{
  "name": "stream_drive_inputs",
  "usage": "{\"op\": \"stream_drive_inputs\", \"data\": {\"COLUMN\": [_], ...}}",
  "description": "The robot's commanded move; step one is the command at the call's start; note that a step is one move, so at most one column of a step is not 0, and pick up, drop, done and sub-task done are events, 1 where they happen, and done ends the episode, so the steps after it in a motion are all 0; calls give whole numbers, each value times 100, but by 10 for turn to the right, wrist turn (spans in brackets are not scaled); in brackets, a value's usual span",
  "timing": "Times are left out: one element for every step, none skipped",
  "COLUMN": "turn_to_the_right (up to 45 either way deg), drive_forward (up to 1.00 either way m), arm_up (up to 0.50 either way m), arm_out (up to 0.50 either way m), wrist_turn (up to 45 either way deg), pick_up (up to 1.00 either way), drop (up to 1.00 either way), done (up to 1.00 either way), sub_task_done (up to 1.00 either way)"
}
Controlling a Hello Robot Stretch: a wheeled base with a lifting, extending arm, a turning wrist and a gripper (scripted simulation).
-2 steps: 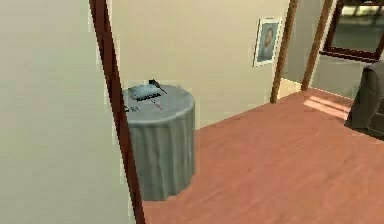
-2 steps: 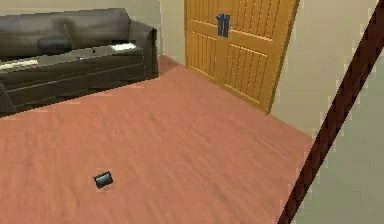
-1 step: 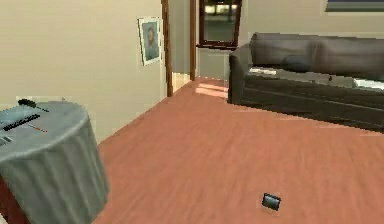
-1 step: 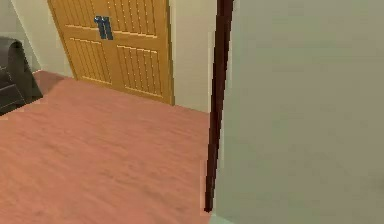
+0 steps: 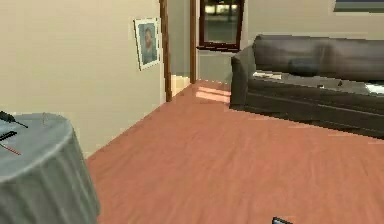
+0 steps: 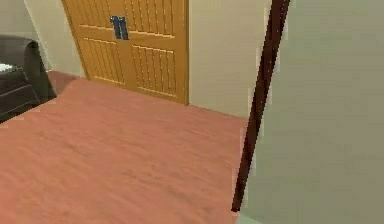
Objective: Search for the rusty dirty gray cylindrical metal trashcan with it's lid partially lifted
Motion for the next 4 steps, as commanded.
{"op": "stream_drive_inputs", "data": {"turn_to_the_right": [0,0,30,0], "drive_forward": [100,100,0,95], "arm_up": [0,0,0,0], "arm_out": [0,0,0,0], "wrist_turn": [0,0,0,0], "pick_up": [0,0,0,0], "drop": [0,0,0,0], "done": [0,0,0,0], "sub_task_done": [0,0,0,0]}}
